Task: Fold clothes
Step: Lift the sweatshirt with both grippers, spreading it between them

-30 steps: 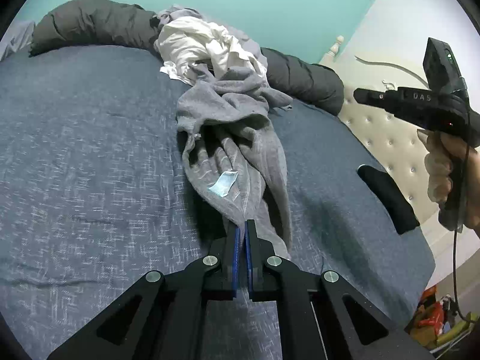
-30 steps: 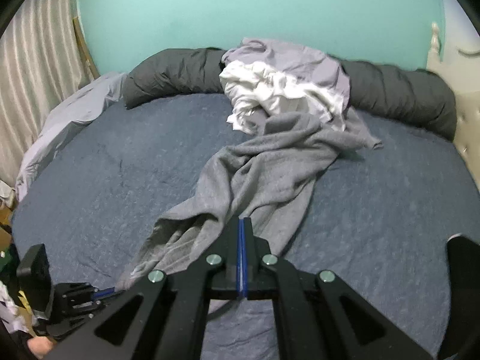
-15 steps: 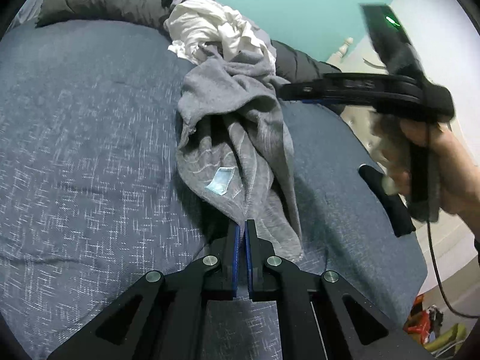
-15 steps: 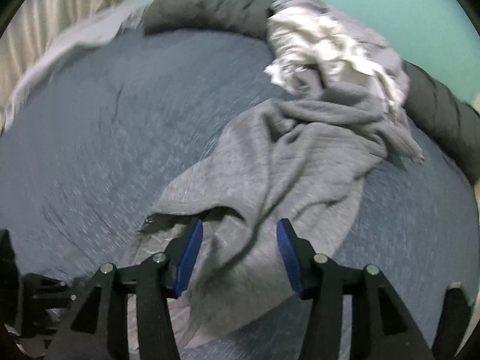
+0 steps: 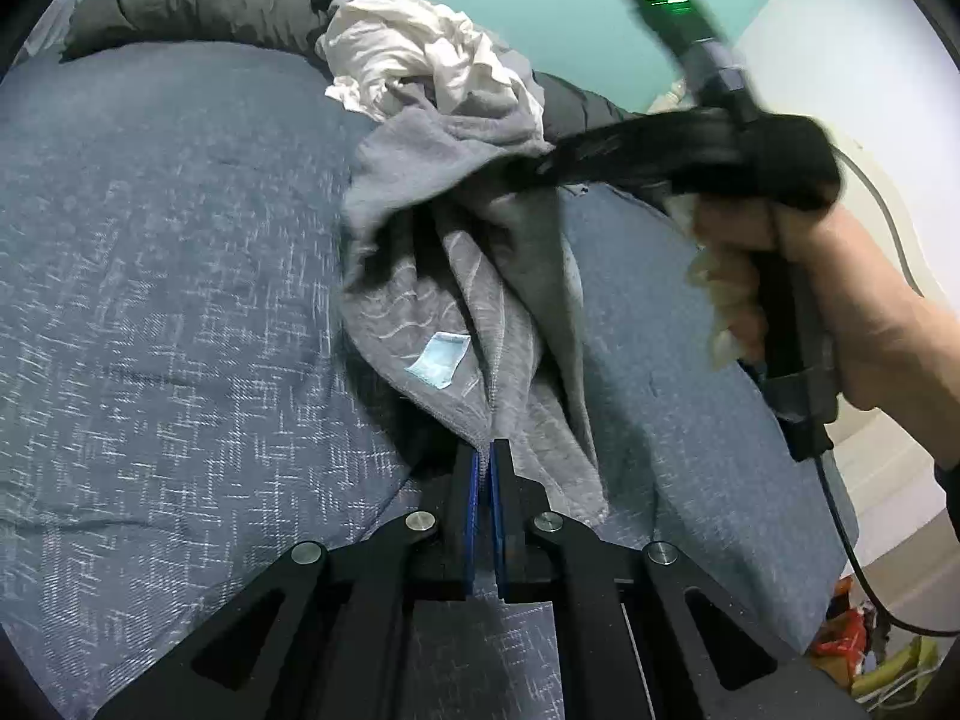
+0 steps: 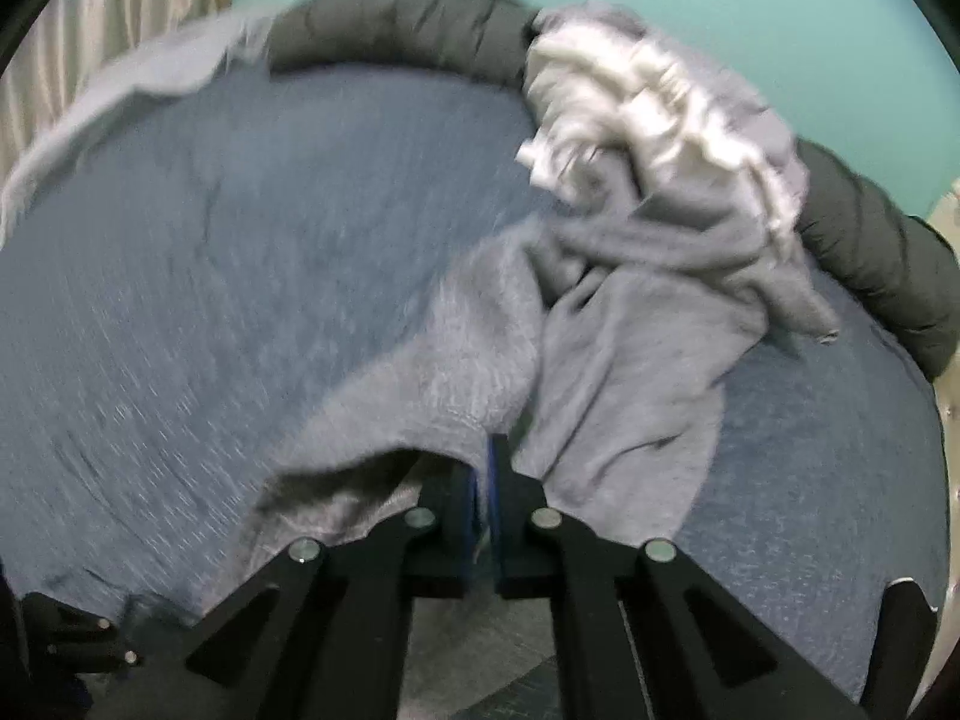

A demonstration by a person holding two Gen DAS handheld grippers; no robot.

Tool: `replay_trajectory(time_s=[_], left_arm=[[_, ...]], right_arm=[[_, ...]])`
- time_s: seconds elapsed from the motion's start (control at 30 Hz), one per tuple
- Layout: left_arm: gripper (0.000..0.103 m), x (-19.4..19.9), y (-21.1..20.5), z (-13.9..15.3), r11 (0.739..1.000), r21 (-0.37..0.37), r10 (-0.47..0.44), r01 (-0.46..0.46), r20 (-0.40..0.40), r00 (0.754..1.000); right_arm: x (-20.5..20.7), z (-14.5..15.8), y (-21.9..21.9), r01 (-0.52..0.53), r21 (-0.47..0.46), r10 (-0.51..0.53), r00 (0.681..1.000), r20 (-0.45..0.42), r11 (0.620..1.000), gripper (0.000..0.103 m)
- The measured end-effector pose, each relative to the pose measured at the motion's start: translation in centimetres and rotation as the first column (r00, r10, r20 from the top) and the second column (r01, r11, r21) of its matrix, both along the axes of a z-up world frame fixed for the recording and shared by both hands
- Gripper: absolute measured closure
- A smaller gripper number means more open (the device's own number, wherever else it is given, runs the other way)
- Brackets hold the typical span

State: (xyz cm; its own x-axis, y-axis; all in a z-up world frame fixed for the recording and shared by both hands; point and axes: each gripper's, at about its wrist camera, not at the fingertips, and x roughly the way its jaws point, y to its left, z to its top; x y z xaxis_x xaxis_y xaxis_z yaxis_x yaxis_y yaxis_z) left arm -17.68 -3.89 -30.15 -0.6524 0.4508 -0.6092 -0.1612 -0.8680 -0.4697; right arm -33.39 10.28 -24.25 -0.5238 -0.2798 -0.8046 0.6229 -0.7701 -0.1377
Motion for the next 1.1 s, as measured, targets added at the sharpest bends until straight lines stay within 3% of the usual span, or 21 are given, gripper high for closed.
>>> replay_trajectory(time_s=[0.07, 0.17, 0.43, 0.6, 0.8, 1.1], left_arm=[[0.099, 0.3, -0.1, 1.1, 1.000, -0.009, 0.003, -0.003, -0.015, 1.000], [0.099, 0.8, -0.9, 5.5, 0.999, -0.042, 0.013, -0.016, -0.067, 0.998], [0.100, 2.3, -2.8, 17.2, 0.990, -0.124, 0.032, -0.059, -0.206, 0.978], [0.100, 3.2, -4.3, 26.5, 0.977, -0.187, 0.045, -0.104, -0.294, 0.955], [0.100, 4.5, -4.7, 36.2, 0.955, -0.256, 0.043, -0.147, -0.373, 0.927], [0.100, 7.0, -4.5, 46.3, 0.941, -0.284, 0.035, -0.183, -0.457, 0.889]], right_arm=[[0.8, 2.6, 1.2, 0.010, -0.022, -0.011, 0.999, -0.044, 1.000, 0.100], [2.0, 6.6, 3.0, 0.031, -0.083, -0.039, 0.995, -0.096, 0.996, 0.100], [6.3, 20.9, 8.9, 0.085, -0.294, -0.152, 0.965, -0.214, 0.952, 0.100], [9.6, 27.7, 12.2, 0.082, -0.368, -0.186, 0.949, -0.256, 0.926, 0.100], [13.2, 33.4, 14.5, 0.057, -0.435, -0.198, 0.938, -0.286, 0.899, 0.100], [19.0, 41.3, 16.3, -0.016, -0.494, -0.184, 0.917, -0.354, 0.869, 0.100]])
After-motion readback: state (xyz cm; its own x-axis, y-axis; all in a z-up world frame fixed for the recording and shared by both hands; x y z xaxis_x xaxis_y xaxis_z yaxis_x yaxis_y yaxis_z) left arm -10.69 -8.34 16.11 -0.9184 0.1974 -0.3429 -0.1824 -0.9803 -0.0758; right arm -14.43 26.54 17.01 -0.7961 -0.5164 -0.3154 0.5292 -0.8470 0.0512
